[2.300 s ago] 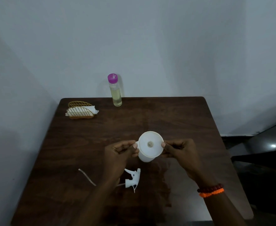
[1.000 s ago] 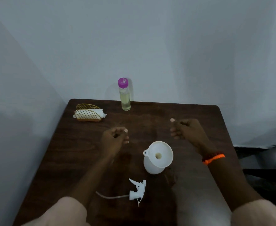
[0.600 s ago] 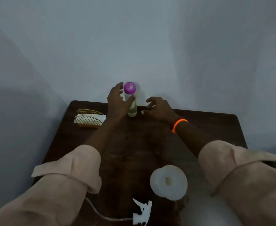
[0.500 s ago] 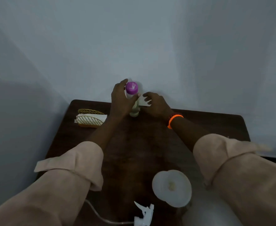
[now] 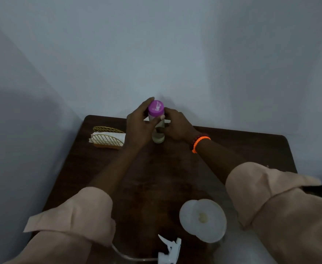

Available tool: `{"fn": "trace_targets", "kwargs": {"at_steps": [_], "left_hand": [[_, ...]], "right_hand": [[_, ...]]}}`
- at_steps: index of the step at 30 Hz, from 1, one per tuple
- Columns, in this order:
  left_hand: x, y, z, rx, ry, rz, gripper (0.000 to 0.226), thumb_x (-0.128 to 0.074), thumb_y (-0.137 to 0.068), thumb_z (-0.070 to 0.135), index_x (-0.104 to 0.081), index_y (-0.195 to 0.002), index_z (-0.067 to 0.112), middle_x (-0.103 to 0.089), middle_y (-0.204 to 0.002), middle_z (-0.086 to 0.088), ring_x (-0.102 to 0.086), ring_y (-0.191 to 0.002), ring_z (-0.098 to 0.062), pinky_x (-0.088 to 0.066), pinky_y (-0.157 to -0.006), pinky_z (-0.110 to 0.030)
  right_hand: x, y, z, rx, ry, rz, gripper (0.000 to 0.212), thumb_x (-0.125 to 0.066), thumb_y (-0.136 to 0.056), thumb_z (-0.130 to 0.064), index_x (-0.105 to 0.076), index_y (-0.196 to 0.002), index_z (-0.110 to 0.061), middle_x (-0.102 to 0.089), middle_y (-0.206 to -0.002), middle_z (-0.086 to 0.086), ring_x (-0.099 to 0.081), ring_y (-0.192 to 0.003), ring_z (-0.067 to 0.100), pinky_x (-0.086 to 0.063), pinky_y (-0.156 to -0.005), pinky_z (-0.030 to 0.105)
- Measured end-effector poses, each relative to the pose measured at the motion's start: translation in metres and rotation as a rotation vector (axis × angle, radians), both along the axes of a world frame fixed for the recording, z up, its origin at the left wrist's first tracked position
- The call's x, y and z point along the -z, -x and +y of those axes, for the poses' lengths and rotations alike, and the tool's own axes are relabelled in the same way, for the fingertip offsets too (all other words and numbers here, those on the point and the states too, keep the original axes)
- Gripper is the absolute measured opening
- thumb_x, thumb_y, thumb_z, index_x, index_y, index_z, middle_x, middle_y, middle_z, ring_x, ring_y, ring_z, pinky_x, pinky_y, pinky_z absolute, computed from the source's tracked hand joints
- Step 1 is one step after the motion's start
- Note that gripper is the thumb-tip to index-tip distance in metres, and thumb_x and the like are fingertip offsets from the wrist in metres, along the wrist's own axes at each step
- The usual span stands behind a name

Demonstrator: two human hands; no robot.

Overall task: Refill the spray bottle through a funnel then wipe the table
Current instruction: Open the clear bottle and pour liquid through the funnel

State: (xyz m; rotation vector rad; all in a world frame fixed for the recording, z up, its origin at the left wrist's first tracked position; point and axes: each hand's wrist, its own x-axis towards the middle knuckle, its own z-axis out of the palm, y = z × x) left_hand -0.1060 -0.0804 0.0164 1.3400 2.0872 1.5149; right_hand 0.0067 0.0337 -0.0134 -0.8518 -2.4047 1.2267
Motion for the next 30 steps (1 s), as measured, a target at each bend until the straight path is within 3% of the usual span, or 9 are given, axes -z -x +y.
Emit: {"fn": "trace_targets", "kwargs": {"at_steps": [1, 4, 7, 11, 16, 22, 26, 29, 30], "left_hand": [[-0.009, -0.002, -0.007, 0.001, -0.010, 0.013, 0.061, -0.083, -0.081, 0.021, -0.060, -0.135, 0.006, -0.068, -0.131, -0.007, -0.064, -0.115, -0.011, -0.052, -0.093, -0.010], [-0.042, -0.009, -0.032, 0.031, -0.031, 0.021, 0.062, -0.084, -0.081, 0.025, -0.059, -0.136, 0.010, -0.067, -0.131, -0.004, -0.064, -0.114, -0.010, -0.054, -0.091, -0.012], [-0.075, -0.016, -0.062, 0.096, -0.032, -0.036, 0.064, -0.084, -0.079, 0.034, -0.058, -0.136, 0.017, -0.064, -0.134, 0.001, -0.064, -0.116, -0.013, -0.060, -0.089, -0.023], [-0.124, -0.024, -0.110, 0.167, -0.053, -0.145, 0.055, -0.080, -0.082, 0.039, -0.062, -0.132, 0.024, -0.065, -0.133, 0.006, -0.068, -0.114, -0.016, -0.062, -0.090, -0.040], [-0.178, -0.038, -0.163, 0.267, -0.126, -0.245, 0.056, -0.081, -0.077, 0.022, -0.065, -0.129, 0.007, -0.073, -0.119, -0.003, -0.072, -0.109, -0.014, -0.059, -0.093, -0.027], [-0.175, -0.061, -0.213, 0.391, -0.112, -0.305, 0.052, -0.084, -0.067, 0.017, -0.071, -0.116, 0.009, -0.078, -0.109, 0.000, -0.075, -0.102, -0.017, -0.060, -0.089, -0.026], [-0.140, -0.084, -0.239, 0.435, -0.076, -0.365, 0.053, -0.085, -0.066, 0.012, -0.071, -0.116, 0.010, -0.078, -0.110, 0.001, -0.075, -0.103, -0.016, -0.059, -0.087, -0.024], [-0.112, -0.099, -0.259, 0.450, -0.043, -0.354, 0.056, -0.087, -0.067, 0.015, -0.070, -0.120, 0.012, -0.077, -0.114, -0.001, -0.073, -0.108, -0.017, -0.060, -0.091, -0.031], [-0.103, -0.104, -0.265, 0.456, -0.027, -0.342, 0.057, -0.087, -0.067, 0.017, -0.070, -0.121, 0.013, -0.076, -0.116, 0.000, -0.072, -0.109, -0.016, -0.060, -0.092, -0.033]], "right_hand": [[-0.009, -0.003, -0.006, -0.018, -0.002, 0.021, 0.058, -0.083, -0.078, -0.015, -0.059, -0.131, -0.007, -0.069, -0.125, 0.007, -0.066, -0.115, 0.021, -0.056, -0.088, 0.019], [-0.041, -0.014, -0.029, -0.044, -0.024, 0.062, 0.058, -0.084, -0.077, -0.021, -0.060, -0.128, -0.010, -0.071, -0.120, 0.005, -0.069, -0.107, 0.019, -0.060, -0.089, 0.037], [-0.074, -0.029, -0.055, -0.064, -0.037, 0.081, 0.059, -0.084, -0.073, -0.028, -0.062, -0.125, -0.011, -0.073, -0.116, 0.005, -0.072, -0.103, 0.019, -0.061, -0.087, 0.045], [-0.120, -0.049, -0.104, -0.058, -0.070, 0.115, 0.055, -0.085, -0.073, -0.028, -0.064, -0.121, -0.009, -0.075, -0.110, 0.005, -0.073, -0.096, 0.017, -0.061, -0.084, 0.045], [-0.163, -0.064, -0.168, -0.056, -0.079, 0.180, 0.053, -0.085, -0.072, -0.036, -0.066, -0.117, -0.014, -0.076, -0.106, 0.001, -0.074, -0.094, 0.016, -0.061, -0.083, 0.045], [-0.145, -0.101, -0.242, 0.071, 0.010, 0.254, 0.049, -0.085, -0.070, -0.038, -0.069, -0.112, -0.017, -0.078, -0.104, 0.000, -0.075, -0.094, 0.016, -0.061, -0.083, 0.048], [-0.112, -0.132, -0.282, 0.194, 0.016, 0.203, 0.044, -0.086, -0.068, -0.040, -0.070, -0.105, -0.022, -0.078, -0.093, -0.003, -0.075, -0.085, 0.011, -0.061, -0.077, 0.044], [-0.094, -0.152, -0.311, 0.268, -0.016, 0.164, 0.033, -0.088, -0.072, -0.028, -0.069, -0.098, -0.022, -0.072, -0.078, -0.016, -0.069, -0.076, -0.006, -0.054, -0.068, 0.012], [-0.088, -0.159, -0.319, 0.285, -0.035, 0.147, 0.032, -0.087, -0.072, -0.026, -0.069, -0.099, -0.024, -0.070, -0.077, -0.020, -0.068, -0.076, -0.007, -0.050, -0.066, 0.008]]}}
